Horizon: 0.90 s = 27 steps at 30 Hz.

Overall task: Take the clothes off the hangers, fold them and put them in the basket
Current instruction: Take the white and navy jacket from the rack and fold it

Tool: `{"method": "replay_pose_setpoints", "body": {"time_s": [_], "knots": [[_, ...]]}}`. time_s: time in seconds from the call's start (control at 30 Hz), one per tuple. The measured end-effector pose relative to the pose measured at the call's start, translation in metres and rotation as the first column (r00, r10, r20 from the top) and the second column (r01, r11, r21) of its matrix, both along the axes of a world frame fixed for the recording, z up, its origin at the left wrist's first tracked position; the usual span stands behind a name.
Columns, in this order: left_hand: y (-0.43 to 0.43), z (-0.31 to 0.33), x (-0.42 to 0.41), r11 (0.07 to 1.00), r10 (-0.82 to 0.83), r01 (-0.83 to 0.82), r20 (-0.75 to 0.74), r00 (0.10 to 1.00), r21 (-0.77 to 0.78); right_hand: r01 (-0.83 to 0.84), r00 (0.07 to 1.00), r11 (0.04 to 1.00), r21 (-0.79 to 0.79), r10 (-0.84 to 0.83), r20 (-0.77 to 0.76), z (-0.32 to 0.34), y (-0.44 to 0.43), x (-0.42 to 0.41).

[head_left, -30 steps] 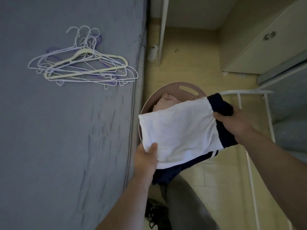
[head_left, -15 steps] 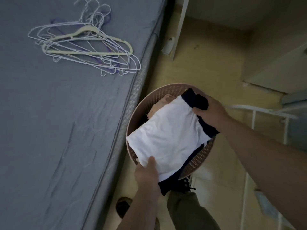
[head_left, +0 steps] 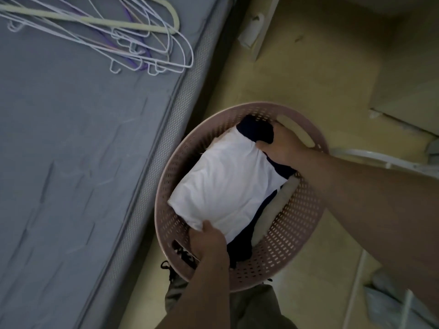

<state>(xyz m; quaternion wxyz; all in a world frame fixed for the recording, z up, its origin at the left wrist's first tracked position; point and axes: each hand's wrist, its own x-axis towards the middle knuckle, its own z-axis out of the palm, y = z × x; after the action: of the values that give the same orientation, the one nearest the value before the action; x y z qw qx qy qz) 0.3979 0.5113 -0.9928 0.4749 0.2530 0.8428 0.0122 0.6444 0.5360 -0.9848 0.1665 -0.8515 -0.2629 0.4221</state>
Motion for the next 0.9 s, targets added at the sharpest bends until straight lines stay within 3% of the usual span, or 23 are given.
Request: {"method": "replay_pose_setpoints", "body": {"time_s": [0.1,0.23,0.37,0.47,0.5,0.53,0.6,0.63,0.67,0.7,0.77,0.83,0.9], "knots": [[0.003,-0.011,0.005,1.0,-0.003,0.003,-0.015,1.0,-0.027,0.013,1.0,1.0,-0.016,-0.013,-0.002,-0.005,0.002,0.003],[-0.01,0.006,0.008,0.995,-0.065,0.069,-0.06,0.996,0.072,0.011,0.998,0.999,-0.03,-0.009,0.066,0.004,-0.01,0.004],[-0.01,0.002,0.005,0.958,-0.246,0.235,-0.052,0.968,-0.167,0.028,0.988,0.992,-0.127,-0.008,0.152,-0.004,-0.028,-0.004],[0.008,0.003,0.004,0.849,-0.392,0.375,0.035,0.919,-0.372,-0.004,0.973,0.996,-0.086,0.024,0.228,-0.01,-0.035,-0.012],[0.013,0.011,0.005,0.782,-0.499,0.484,0.071,0.864,-0.393,-0.002,0.967,0.998,-0.065,0.019,0.255,-0.007,-0.036,-0.014],[0.019,0.022,0.004,0.656,-0.64,0.626,0.128,0.758,-0.421,0.0,0.952,0.999,-0.044,0.014,0.306,-0.005,-0.036,-0.018],[0.025,0.043,0.004,0.28,-0.874,0.854,0.251,0.416,-0.439,-0.062,0.844,0.997,-0.043,0.076,0.531,0.002,-0.037,-0.031],[0.026,0.055,0.004,0.112,-0.94,0.907,0.253,0.229,-0.406,-0.127,0.746,0.989,-0.072,0.143,0.65,0.006,-0.038,-0.04],[0.027,0.065,0.004,0.005,-0.983,0.94,0.169,0.067,-0.342,-0.2,0.664,0.975,-0.094,0.206,0.719,0.008,-0.037,-0.049],[0.029,0.072,0.007,-0.054,-0.999,0.968,0.013,-0.053,-0.246,-0.282,0.621,0.953,-0.108,0.267,0.737,0.008,-0.036,-0.058],[0.03,0.07,0.017,-0.193,-0.951,0.98,-0.238,-0.197,-0.042,-0.447,0.587,0.88,-0.164,0.426,0.688,0.003,-0.031,-0.07],[0.027,0.048,0.022,-0.344,-0.905,0.936,-0.24,-0.352,-0.076,-0.561,0.579,0.776,-0.289,0.617,0.534,-0.004,-0.024,-0.075],[0.03,0.021,0.018,-0.392,-0.883,0.904,-0.206,-0.422,-0.172,-0.659,0.52,0.634,-0.405,0.773,0.364,-0.015,-0.024,-0.071]]}}
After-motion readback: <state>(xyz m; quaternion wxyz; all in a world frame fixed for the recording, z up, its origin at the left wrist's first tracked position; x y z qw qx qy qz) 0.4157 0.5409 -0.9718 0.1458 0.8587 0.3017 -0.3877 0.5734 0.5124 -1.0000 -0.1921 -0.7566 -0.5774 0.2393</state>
